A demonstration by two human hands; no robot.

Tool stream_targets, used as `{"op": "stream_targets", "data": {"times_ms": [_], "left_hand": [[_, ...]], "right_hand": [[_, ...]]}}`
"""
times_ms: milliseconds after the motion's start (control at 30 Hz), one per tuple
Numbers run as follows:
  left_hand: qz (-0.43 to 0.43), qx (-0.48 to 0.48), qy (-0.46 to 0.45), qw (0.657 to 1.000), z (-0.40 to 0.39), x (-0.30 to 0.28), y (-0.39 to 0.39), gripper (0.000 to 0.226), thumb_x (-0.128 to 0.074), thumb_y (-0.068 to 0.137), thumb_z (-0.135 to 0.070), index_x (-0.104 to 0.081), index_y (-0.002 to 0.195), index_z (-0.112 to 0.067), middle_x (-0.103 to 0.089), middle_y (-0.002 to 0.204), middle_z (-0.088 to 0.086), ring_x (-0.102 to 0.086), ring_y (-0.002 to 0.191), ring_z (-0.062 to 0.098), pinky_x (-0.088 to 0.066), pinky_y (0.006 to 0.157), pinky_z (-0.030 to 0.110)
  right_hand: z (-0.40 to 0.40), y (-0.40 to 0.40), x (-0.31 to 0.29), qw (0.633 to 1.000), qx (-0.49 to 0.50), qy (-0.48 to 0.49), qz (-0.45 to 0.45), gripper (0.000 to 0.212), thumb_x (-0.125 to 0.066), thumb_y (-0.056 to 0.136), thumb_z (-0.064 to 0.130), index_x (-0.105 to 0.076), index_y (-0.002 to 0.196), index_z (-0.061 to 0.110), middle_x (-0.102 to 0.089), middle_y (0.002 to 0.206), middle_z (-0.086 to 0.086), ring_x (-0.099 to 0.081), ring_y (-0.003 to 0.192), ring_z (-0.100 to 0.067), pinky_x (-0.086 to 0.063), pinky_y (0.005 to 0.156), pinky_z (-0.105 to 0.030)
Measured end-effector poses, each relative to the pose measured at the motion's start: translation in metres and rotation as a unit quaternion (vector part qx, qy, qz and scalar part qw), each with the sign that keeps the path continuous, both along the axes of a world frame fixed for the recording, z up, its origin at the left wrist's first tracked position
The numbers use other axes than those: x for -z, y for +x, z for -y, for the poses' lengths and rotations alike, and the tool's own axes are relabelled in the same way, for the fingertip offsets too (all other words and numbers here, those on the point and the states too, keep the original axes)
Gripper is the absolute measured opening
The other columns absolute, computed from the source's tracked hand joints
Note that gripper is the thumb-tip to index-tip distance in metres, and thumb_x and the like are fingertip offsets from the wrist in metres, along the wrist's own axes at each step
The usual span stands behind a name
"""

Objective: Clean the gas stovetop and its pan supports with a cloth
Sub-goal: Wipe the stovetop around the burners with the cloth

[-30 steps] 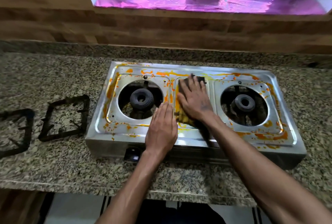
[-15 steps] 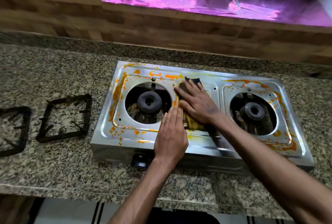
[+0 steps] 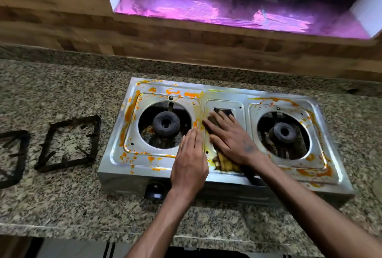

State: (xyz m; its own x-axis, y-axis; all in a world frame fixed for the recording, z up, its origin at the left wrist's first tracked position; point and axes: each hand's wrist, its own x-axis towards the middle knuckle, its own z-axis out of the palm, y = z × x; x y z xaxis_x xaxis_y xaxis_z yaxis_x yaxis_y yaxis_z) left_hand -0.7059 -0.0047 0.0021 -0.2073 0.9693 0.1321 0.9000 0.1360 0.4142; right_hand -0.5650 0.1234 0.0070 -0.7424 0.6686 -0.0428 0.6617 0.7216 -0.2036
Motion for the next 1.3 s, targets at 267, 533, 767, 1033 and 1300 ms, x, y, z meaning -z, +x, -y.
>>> {"op": "stream_targets", "data": {"times_ms": [267, 533, 767, 1033, 1300], "left_hand": [[0.001, -0.003, 0.002, 1.0, -0.004, 0.001, 0.001, 0.06, -0.029, 0.089, -0.021, -0.041, 0.144, -0.001, -0.04, 0.152, 0.016, -0.034, 0.143, 0.026, -0.026, 0.119, 0.037], [0.016, 0.076, 0.003, 0.997, -0.021, -0.004, 0.037, 0.055, -0.032, 0.093, -0.024, -0.046, 0.141, -0.002, -0.044, 0.15, 0.016, -0.036, 0.142, 0.029, -0.029, 0.117, 0.041], [-0.04, 0.129, -0.028, 0.99, -0.044, 0.003, 0.064, 0.06, -0.03, 0.094, -0.035, -0.045, 0.142, -0.002, -0.042, 0.15, 0.017, -0.038, 0.139, 0.034, -0.028, 0.116, 0.048], [-0.067, 0.131, -0.048, 0.988, -0.043, 0.006, 0.066, 0.07, -0.022, 0.095, -0.045, -0.03, 0.151, -0.003, -0.028, 0.159, 0.014, -0.025, 0.147, 0.03, -0.018, 0.121, 0.046], [-0.059, 0.126, -0.05, 0.989, -0.042, 0.005, 0.068, 0.073, -0.018, 0.094, -0.05, -0.026, 0.153, -0.008, -0.023, 0.161, 0.009, -0.018, 0.149, 0.025, -0.009, 0.121, 0.04]], "right_hand": [[0.044, 0.004, -0.003, 0.993, 0.116, -0.017, 0.008, 0.069, -0.013, 0.096, 0.058, -0.02, 0.159, 0.031, -0.007, 0.168, -0.005, -0.003, 0.155, -0.025, 0.006, 0.123, -0.039], [0.085, 0.101, -0.003, 0.981, 0.192, -0.011, -0.006, 0.057, -0.028, 0.1, 0.051, -0.032, 0.155, 0.035, -0.021, 0.165, 0.001, -0.02, 0.152, -0.022, -0.011, 0.124, -0.038], [0.121, 0.125, 0.002, 0.986, 0.167, 0.009, 0.014, 0.055, -0.031, 0.103, 0.047, -0.03, 0.156, 0.033, -0.021, 0.165, 0.0, -0.018, 0.153, -0.02, -0.013, 0.124, -0.04], [0.102, 0.139, -0.001, 0.925, 0.379, -0.005, -0.008, 0.062, -0.015, 0.1, 0.052, -0.024, 0.158, 0.029, -0.009, 0.167, -0.004, -0.006, 0.155, -0.023, -0.001, 0.124, -0.042], [0.065, 0.197, -0.005, 0.884, 0.468, -0.01, 0.023, 0.06, -0.016, 0.104, 0.049, -0.018, 0.159, 0.028, -0.003, 0.168, -0.007, -0.001, 0.155, -0.025, 0.002, 0.125, -0.043]]}}
